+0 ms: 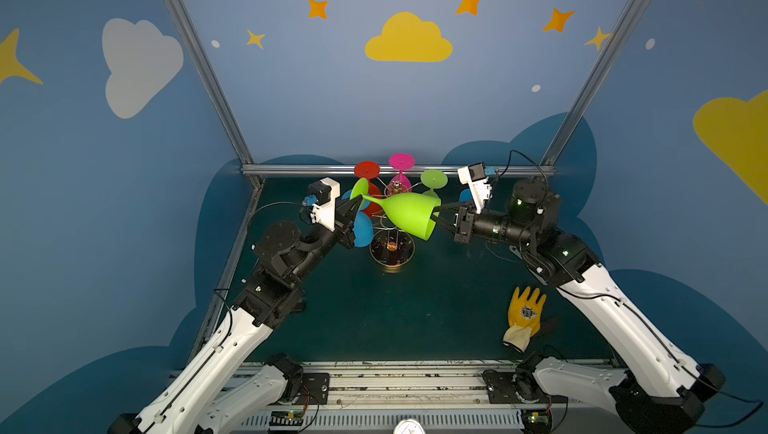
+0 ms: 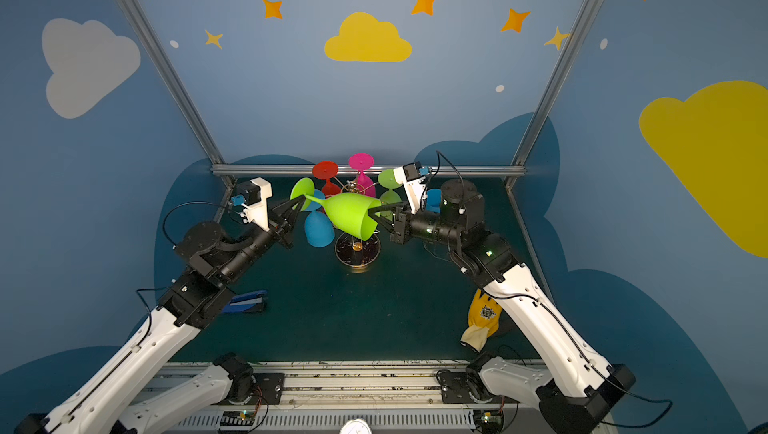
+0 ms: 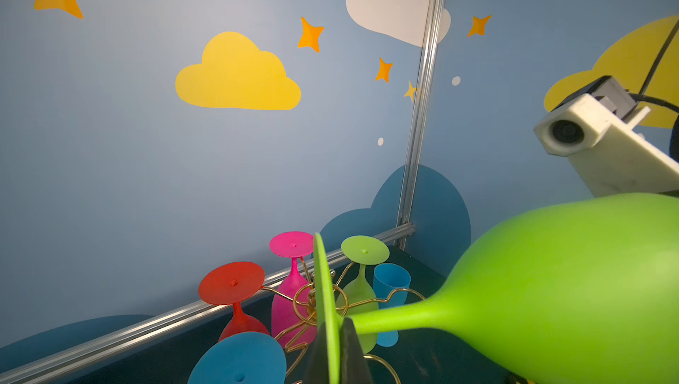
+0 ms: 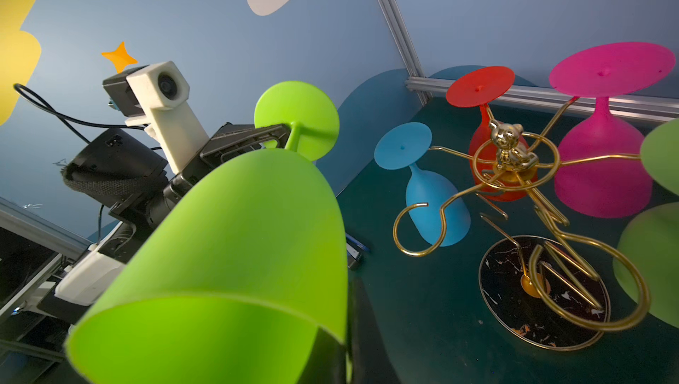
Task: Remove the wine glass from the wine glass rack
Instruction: 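Open the left gripper and withdraw the left arm while the right gripper holds the glass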
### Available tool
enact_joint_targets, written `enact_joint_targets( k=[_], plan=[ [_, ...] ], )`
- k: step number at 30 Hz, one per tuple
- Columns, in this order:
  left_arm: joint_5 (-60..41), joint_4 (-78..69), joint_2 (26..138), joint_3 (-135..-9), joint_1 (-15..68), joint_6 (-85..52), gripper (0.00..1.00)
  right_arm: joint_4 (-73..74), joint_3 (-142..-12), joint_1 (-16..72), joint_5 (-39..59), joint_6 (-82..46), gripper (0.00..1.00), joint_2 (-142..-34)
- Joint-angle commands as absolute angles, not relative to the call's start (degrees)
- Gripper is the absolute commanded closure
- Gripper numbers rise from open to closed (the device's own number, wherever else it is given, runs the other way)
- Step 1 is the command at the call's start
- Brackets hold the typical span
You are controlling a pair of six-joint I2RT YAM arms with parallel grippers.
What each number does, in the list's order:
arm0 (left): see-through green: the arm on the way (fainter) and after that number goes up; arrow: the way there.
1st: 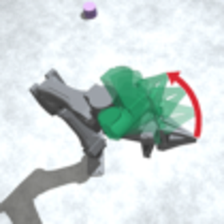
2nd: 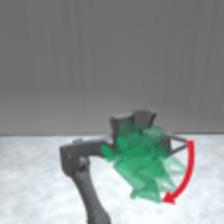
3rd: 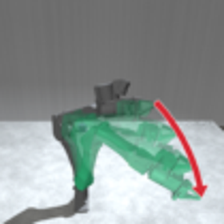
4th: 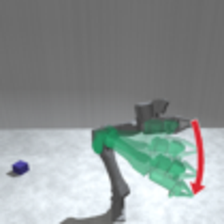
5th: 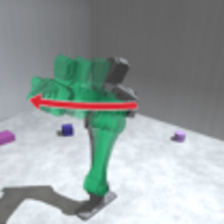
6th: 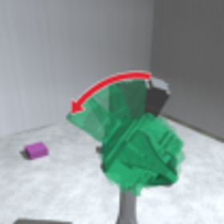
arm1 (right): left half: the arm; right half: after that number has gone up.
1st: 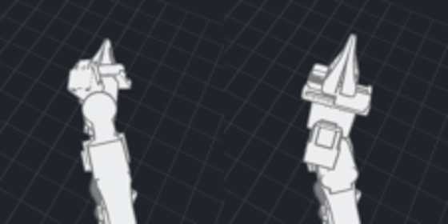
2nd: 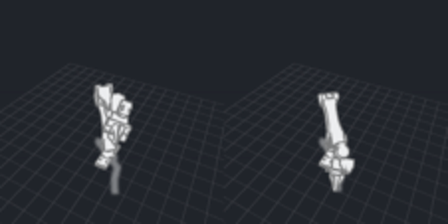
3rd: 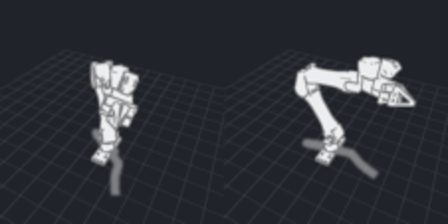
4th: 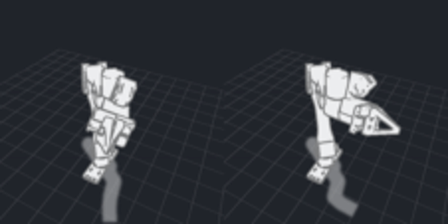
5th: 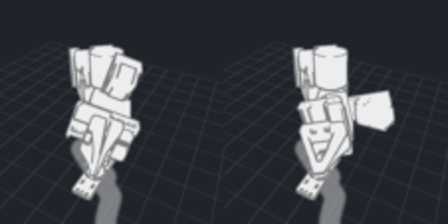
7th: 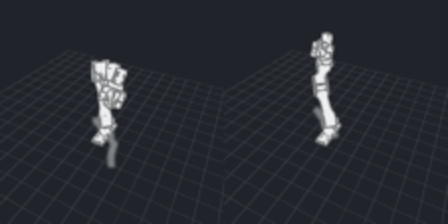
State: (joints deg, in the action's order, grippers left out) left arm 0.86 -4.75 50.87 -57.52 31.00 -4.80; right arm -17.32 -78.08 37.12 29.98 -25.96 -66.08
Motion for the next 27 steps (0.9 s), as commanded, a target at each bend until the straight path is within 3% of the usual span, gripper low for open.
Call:
enact_joint_targets(
  k=[1,6,9,11,19,27],
  plan=[
    [1.05,-5.19,50.65,-57.39,30.72,-4.77,0.84,-15.56,-80.42,37.71,29.61,-25.99,1.00,-65.84],
    [1.14,-4.14,50.33,-57.83,30.31,-4.79,0.63,-16.72,-80.84,37.62,27.23,-25.41,1.00,-64.61],
    [1.94,-3.47,49.69,-57.75,29.98,-4.58,0.41,-18.61,-81.48,36.95,24.62,-24.11,1.00,-63.26],
    [2.78,-3.11,48.94,-57.74,29.65,-4.07,0.34,-21.46,-82.67,35.96,22.45,-22.67,1.00,-62.28],
    [7.97,0.72,45.24,-57.26,25.07,-2.55,0.19,-37.61,-86.54,31.83,11.71,-14.21,1.00,-55.35],
    [5.15,0.87,43.47,-53.58,12.67,-5.50,0.11,-61.32,-89.12,31.64,2.03,-9.04,1.00,-51.26]
  ],
)
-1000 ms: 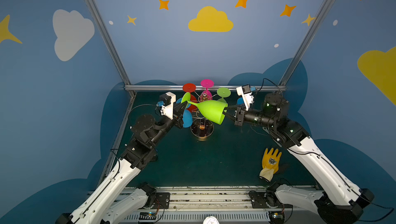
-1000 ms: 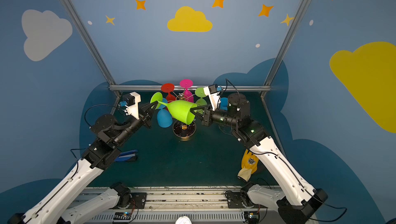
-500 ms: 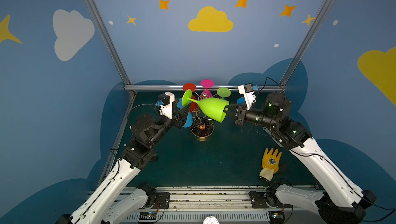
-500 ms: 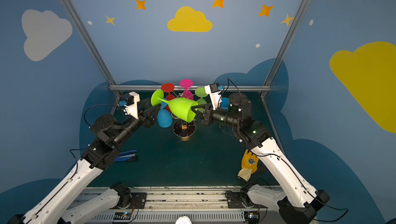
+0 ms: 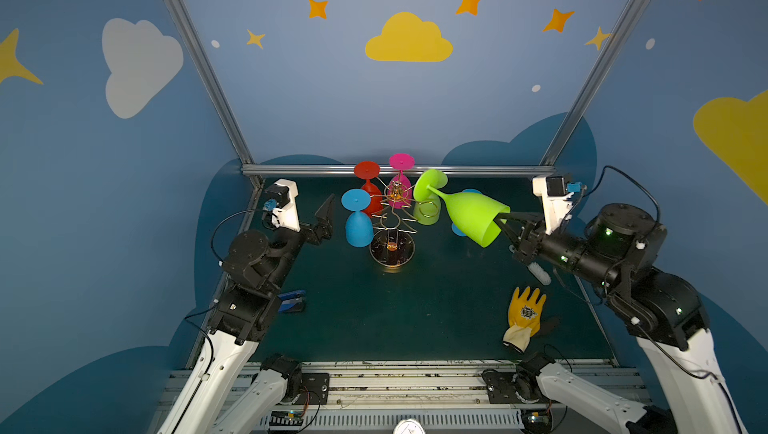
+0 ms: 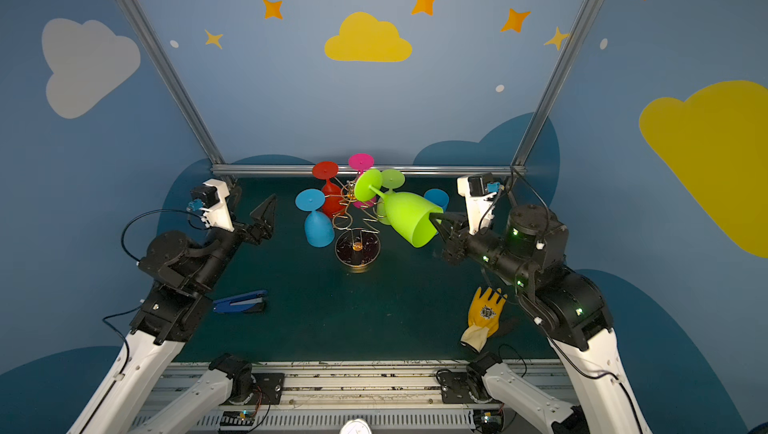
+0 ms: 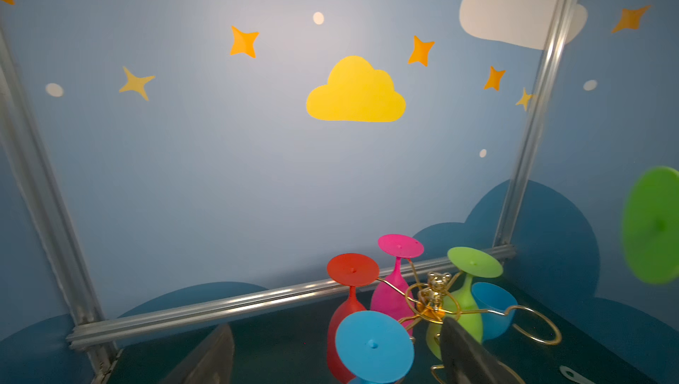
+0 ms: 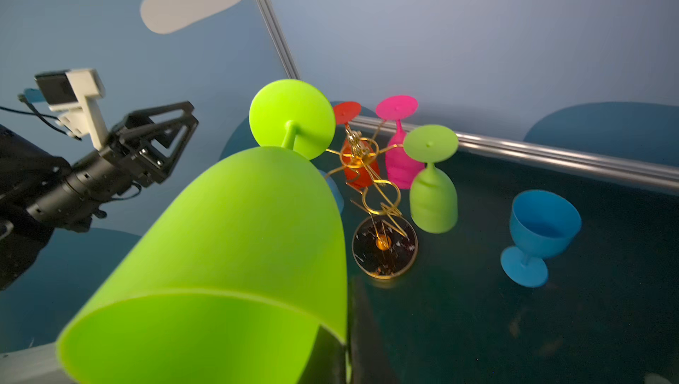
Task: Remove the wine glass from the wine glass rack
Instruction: 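Open the left gripper and withdraw the left arm while the right gripper holds the glass, then lower the lime green glass onto the table beside the cyan glass with the right gripper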
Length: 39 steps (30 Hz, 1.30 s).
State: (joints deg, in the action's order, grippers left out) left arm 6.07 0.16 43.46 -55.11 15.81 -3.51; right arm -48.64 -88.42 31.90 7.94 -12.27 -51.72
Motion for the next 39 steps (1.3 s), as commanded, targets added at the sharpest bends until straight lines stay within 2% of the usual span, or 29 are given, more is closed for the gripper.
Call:
enact_joint_targets(
  k=[1,7,15,22,39],
  plan=[
    [4.97,0.30,43.47,-52.75,11.40,-6.44,0.10,-63.88,-89.04,31.64,0.75,-8.83,1.00,-50.87],
    [4.16,-2.54,45.99,-47.43,4.82,-8.98,0.07,-76.30,-84.01,31.55,-4.45,-9.74,1.00,-51.24],
    [1.80,-9.50,46.50,-39.45,0.12,-10.83,0.06,-78.23,-79.37,28.03,-8.33,-7.65,1.00,-60.54],
    [-3.86,-10.88,46.85,-37.54,-3.67,-13.78,0.06,-74.83,-78.53,22.41,-7.90,-5.14,1.00,-70.52],
    [-3.40,-8.74,44.11,-36.43,-3.69,-10.11,0.05,-63.01,-77.29,6.03,-5.10,-2.53,1.00,-80.78]
  ],
)
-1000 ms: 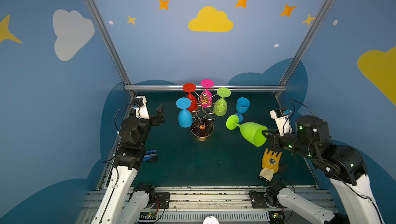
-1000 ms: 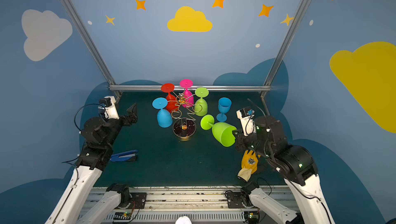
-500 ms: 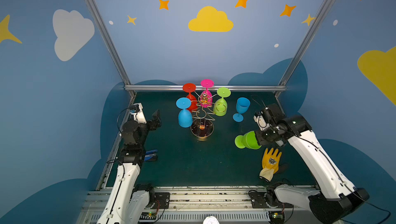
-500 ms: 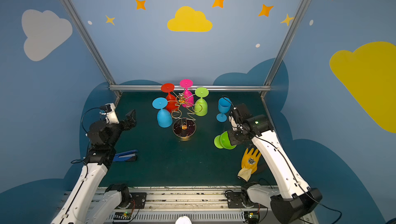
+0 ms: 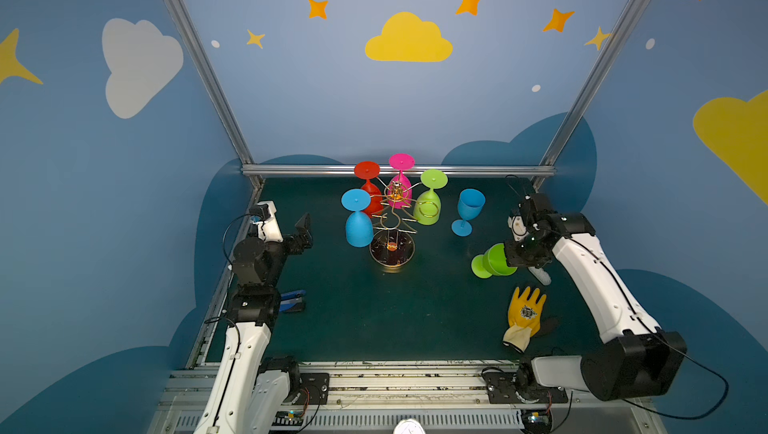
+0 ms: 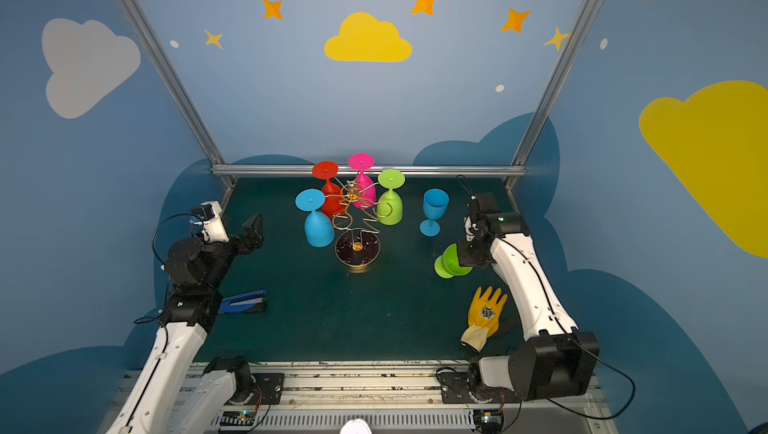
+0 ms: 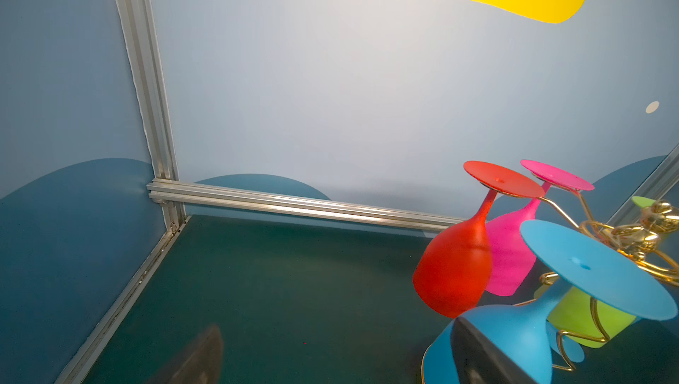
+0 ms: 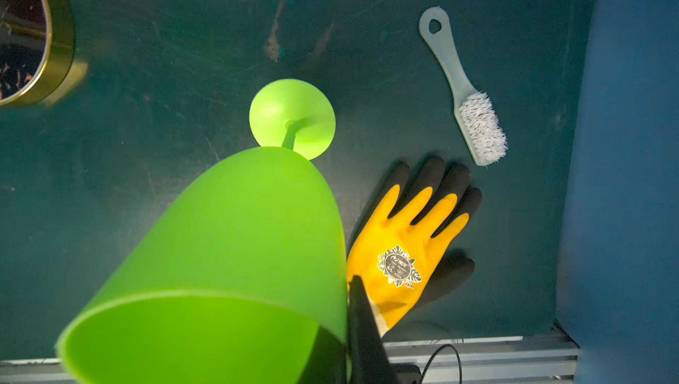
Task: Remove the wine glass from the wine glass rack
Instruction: 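Lower the lime green glass onto the table beside the cyan glass with the right gripper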
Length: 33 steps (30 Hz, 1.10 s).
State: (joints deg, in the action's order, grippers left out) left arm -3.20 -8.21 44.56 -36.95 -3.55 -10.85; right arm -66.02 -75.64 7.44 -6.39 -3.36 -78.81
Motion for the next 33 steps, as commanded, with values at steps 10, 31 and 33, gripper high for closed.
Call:
enact_joint_targets(
  k=[10,31,33],
  plan=[
    [-2.76,-7.91,43.41,-36.30,-3.68,-9.73,0.04,-73.17,-103.91,3.83,-12.30,-4.62,1.00,-105.32],
    [-3.94,-7.65,44.99,-36.56,-4.53,-9.88,0.04,-80.64,-129.34,1.58,-8.67,-5.77,1.00,-126.71],
    [-4.12,-7.73,45.05,-36.45,-4.64,-10.01,0.04,-80.77,-130.22,1.51,-7.72,-5.66,1.00,-126.91]
  ],
)
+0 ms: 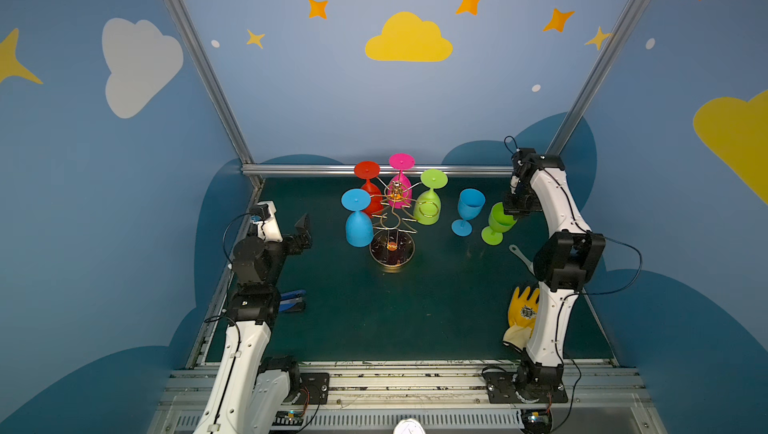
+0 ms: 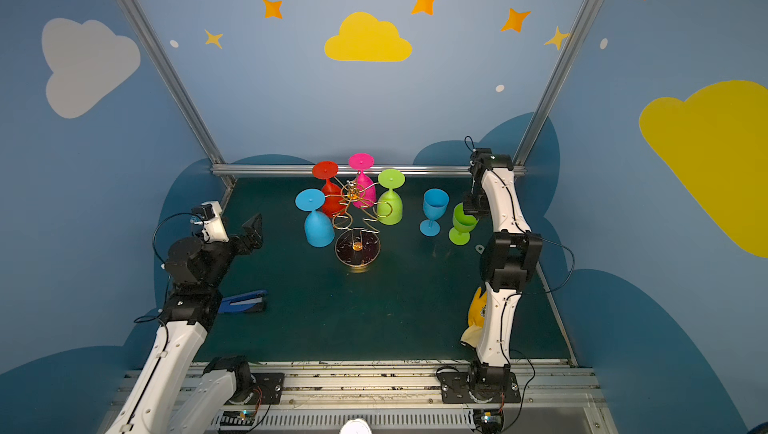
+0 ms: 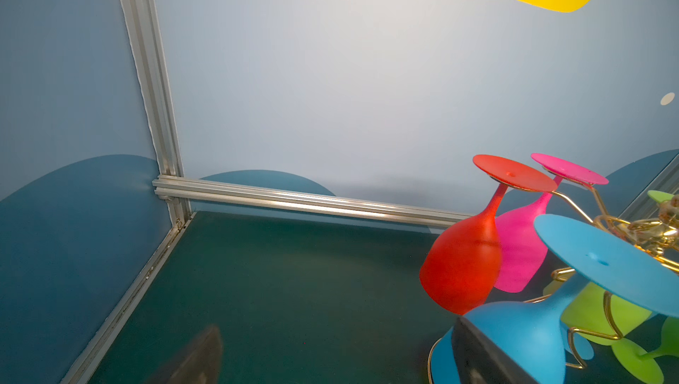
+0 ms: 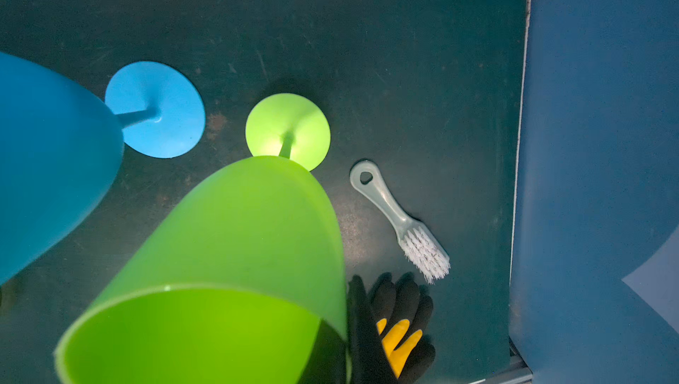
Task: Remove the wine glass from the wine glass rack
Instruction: 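Open the right gripper and draw it back from the lime green glass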
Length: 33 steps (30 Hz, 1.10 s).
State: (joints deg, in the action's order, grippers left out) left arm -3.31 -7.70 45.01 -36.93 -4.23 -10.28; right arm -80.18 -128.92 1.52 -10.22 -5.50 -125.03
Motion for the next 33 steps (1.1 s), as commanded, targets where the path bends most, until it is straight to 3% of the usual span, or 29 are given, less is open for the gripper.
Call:
enact_joint_targets(
  k=[1,12,25,33],
  plan=[
    [-4.18,-7.73,45.10,-36.46,-4.69,-10.04,0.04,-80.70,-130.62,1.58,-7.08,-5.53,1.00,-127.09],
    [-4.31,-7.65,45.37,-36.47,-4.75,-10.27,0.04,-82.37,-134.30,1.67,-4.13,-4.56,1.00,-129.86],
    [-4.63,-6.31,45.47,-37.17,-4.75,-11.08,0.03,-81.45,-138.41,0.33,2.10,-2.61,0.62,-126.03],
    [-2.85,-5.36,45.36,-37.49,-4.75,-11.32,0.02,-80.38,-138.21,-1.47,3.94,-3.89,0.53,-122.50]
  ],
)
